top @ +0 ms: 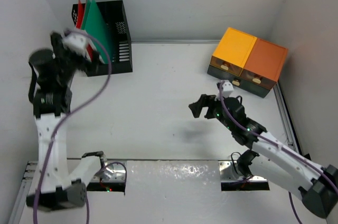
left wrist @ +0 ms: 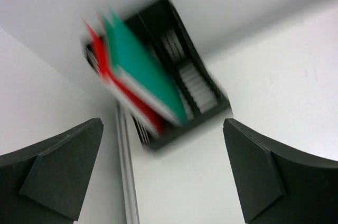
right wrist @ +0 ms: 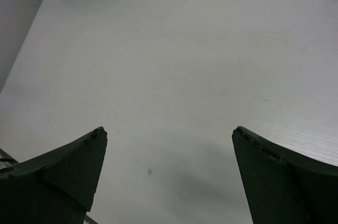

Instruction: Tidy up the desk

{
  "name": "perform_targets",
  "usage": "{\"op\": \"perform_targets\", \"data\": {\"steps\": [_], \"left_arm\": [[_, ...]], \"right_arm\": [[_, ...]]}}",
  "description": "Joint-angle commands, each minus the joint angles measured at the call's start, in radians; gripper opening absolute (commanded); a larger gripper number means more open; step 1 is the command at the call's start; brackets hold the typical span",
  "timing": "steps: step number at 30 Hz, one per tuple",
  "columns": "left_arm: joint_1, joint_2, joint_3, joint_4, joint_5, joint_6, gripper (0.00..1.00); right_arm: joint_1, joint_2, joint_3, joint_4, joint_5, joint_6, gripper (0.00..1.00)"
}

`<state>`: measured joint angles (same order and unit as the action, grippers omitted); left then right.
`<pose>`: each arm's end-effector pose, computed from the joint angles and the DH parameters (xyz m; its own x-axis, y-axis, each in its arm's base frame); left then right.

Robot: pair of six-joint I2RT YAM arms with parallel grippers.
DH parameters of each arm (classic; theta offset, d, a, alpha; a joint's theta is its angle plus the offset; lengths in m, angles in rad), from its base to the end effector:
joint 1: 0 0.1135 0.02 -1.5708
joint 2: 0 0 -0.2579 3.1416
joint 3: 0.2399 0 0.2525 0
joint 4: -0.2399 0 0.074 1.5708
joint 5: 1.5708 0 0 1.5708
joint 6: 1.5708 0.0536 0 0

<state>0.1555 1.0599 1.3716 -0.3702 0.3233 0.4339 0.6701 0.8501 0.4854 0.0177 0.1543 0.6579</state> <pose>0.2334 0.0193 0.4635 0.0176 0.4063 -0.9136 0.1753 0.8983 0.4028 0.1773 0.1300 0.2327 -0.5169 0.3613 -0.7761 -0.2330 0.8130 0.5337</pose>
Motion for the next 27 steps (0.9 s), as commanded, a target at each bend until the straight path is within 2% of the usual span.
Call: {"op": "perform_targets", "data": {"steps": [1, 2, 4, 5, 9, 10, 13, 15, 16, 18, 27], "left_arm": [[-0.008, -0.156, -0.248, -0.398, 0.043, 0.273, 0.97], [-0.008, -0.197, -0.385, -0.406, 0.018, 0.345, 0.97], [-0.01, -0.32, -0.527, -0.391, -0.028, 0.387, 0.97], [-0.008, -0.357, -0.662, -0.377, -0.038, 0.399, 0.97], [-0.008, -0.485, -0.943, -0.247, -0.003, 0.372, 0.97], [-0.01, -0.5, -0.965, -0.215, 0.006, 0.368, 0.97], [-0.008, -0.521, -0.945, -0.153, -0.079, 0.31, 0.97], [-0.008, -0.531, -0.957, -0.153, -0.026, 0.337, 0.97], [-0.007, -0.532, -0.965, -0.179, 0.05, 0.353, 0.97], [-0.005, -0.522, -0.973, -0.223, 0.097, 0.437, 0.97], [-0.001, -0.452, -0.965, -0.217, 0.076, 0.417, 0.98]], "right_arm": [[-0.001, -0.13, -0.076, -0.151, 0.122, -0.02, 0.99], [-0.001, -0.204, -0.105, -0.177, 0.132, -0.024, 0.99], [-0.001, -0.276, -0.126, -0.272, 0.166, -0.03, 0.99], [-0.003, -0.343, -0.131, -0.309, 0.18, -0.029, 0.99], [-0.003, -0.491, -0.157, -0.491, 0.277, -0.006, 0.99], [-0.003, -0.515, -0.162, -0.511, 0.286, -0.006, 0.99], [-0.003, -0.598, -0.177, -0.605, 0.312, 0.005, 0.99], [-0.003, -0.65, -0.182, -0.659, 0.341, 0.017, 0.99], [-0.001, -0.667, -0.189, -0.668, 0.353, 0.044, 0.99], [-0.003, -0.71, -0.205, -0.65, 0.366, 0.048, 0.99], [-0.003, -0.724, -0.223, -0.634, 0.372, 0.032, 0.99]]}}
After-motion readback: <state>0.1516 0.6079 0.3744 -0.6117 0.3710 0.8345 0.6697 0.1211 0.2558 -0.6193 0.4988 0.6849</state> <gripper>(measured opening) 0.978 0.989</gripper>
